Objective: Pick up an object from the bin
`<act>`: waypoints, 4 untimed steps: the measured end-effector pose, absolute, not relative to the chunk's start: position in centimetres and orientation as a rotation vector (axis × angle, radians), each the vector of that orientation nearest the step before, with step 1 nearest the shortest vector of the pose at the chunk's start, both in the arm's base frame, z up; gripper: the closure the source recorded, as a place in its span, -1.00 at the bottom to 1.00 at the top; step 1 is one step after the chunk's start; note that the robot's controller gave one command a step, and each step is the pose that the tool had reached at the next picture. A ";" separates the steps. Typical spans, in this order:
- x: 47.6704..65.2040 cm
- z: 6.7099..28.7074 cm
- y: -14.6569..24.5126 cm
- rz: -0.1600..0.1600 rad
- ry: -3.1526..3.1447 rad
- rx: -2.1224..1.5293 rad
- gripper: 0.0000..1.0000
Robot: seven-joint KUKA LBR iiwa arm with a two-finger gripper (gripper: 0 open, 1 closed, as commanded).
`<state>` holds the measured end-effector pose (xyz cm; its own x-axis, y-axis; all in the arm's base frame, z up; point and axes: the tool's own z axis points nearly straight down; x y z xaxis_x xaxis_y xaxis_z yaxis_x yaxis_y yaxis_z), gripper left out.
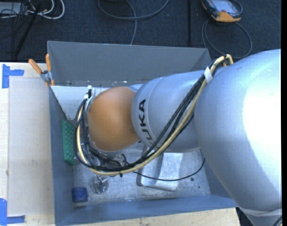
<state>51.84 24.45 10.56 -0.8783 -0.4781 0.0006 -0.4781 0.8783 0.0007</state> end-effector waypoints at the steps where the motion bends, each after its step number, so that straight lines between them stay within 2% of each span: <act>1: 49.4 7.1 9.3 -0.002 -2.997 0.954 -1.00; 2: 47.7 12.9 0.7 0.003 -3.075 0.647 -1.00; 3: 49.0 7.2 -1.7 -0.010 -3.105 0.554 -1.00; 4: 49.0 7.4 -1.6 -0.013 -3.106 0.555 1.00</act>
Offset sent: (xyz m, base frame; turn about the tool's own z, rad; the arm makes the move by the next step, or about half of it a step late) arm -0.0259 -0.1504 -0.0356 -0.1237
